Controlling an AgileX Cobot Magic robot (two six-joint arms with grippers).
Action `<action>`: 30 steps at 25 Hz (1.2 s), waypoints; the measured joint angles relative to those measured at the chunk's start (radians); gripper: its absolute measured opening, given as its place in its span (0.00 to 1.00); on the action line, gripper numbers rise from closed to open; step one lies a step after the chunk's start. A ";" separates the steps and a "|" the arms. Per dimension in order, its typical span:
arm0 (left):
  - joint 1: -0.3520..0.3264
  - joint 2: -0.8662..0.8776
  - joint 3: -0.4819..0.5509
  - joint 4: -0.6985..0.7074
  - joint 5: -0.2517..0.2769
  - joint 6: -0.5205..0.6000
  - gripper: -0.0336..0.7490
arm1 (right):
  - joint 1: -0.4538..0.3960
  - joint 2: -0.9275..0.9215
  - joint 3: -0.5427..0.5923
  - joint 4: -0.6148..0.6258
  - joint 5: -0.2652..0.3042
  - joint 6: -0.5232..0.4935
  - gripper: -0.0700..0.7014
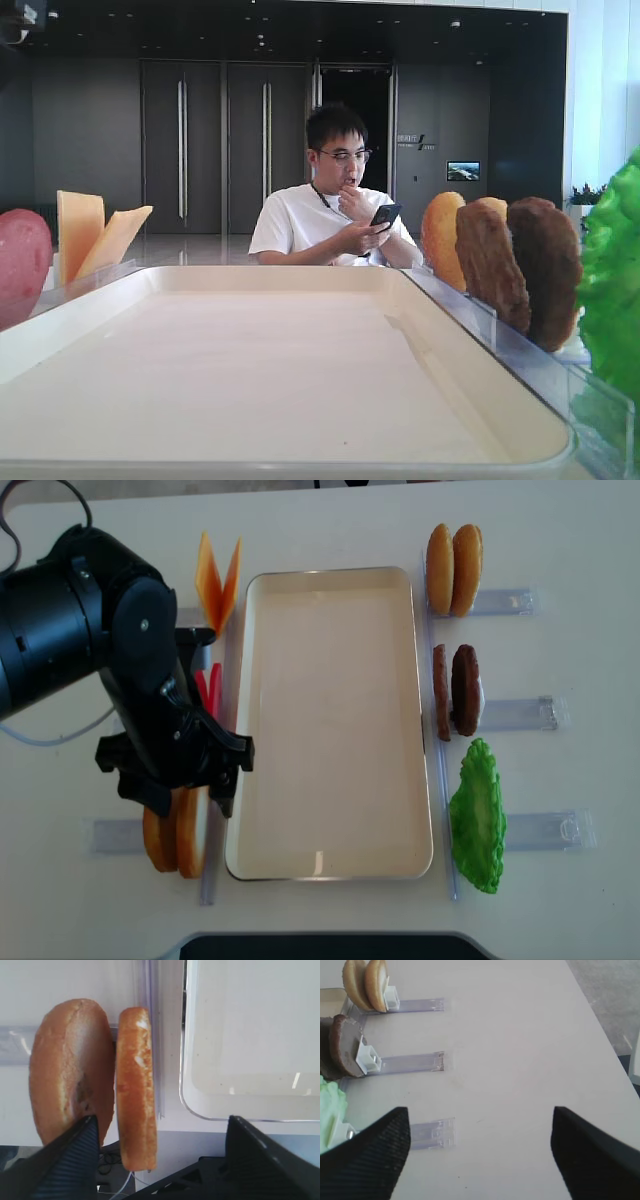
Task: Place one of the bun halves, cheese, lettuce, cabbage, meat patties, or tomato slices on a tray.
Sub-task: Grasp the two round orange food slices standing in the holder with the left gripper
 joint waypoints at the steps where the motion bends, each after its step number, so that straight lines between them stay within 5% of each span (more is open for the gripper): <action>1: 0.000 0.000 0.000 0.000 -0.003 0.000 0.81 | 0.000 0.000 0.000 0.000 0.000 0.000 0.84; 30: 0.000 0.062 0.000 -0.010 -0.012 0.007 0.81 | 0.000 0.000 0.000 0.000 0.000 0.000 0.84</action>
